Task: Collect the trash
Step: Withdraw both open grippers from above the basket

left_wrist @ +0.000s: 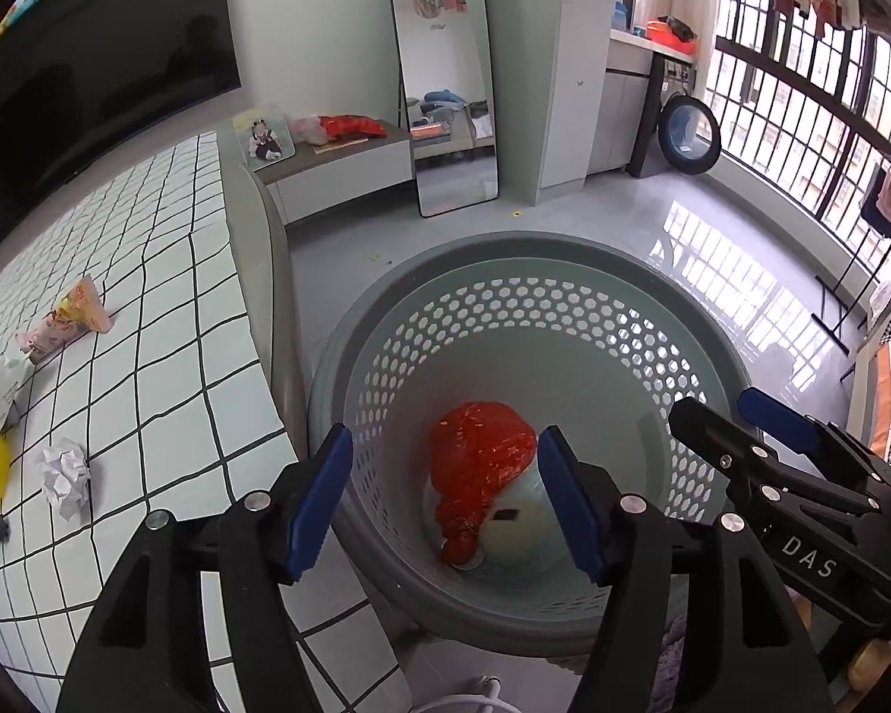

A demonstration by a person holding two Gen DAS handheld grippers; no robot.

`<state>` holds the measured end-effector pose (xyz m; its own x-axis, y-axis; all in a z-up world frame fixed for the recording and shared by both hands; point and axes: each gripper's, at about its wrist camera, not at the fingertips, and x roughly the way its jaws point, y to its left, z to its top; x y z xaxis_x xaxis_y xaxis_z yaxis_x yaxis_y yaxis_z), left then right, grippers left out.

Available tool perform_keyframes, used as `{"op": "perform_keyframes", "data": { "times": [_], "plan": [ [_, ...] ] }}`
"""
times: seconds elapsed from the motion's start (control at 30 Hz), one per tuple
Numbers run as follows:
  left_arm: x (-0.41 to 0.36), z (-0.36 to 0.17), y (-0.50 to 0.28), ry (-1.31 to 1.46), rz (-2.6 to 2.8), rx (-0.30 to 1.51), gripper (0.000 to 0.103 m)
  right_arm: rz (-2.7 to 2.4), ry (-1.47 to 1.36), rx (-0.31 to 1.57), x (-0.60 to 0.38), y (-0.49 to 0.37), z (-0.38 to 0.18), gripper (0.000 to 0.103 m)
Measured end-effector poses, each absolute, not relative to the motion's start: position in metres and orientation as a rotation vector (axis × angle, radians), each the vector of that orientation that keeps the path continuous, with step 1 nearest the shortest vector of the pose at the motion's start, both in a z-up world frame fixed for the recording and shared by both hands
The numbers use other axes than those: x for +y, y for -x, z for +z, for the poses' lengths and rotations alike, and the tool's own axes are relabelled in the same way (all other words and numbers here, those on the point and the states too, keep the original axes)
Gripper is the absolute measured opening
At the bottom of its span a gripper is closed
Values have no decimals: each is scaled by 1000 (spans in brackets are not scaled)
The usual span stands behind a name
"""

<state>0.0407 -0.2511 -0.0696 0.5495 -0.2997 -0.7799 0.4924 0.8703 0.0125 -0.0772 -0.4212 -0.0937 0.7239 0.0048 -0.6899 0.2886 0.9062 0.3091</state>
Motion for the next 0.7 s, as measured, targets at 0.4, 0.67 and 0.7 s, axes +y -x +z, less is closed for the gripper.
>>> {"op": "perform_keyframes", "data": {
  "times": [0.4,0.67,0.7],
  "plan": [
    [-243,-62,-39,-221,-451,842,88,-180,-423,735,-422,85,-90,74],
    [-228,-50,-33,-195,-451,815,96,-180,-423,708,-414,99,-77,75],
    [-225,-48,-33,-190,-452,813,96,-180,-420,707,-412,101,-75,75]
  ]
}}
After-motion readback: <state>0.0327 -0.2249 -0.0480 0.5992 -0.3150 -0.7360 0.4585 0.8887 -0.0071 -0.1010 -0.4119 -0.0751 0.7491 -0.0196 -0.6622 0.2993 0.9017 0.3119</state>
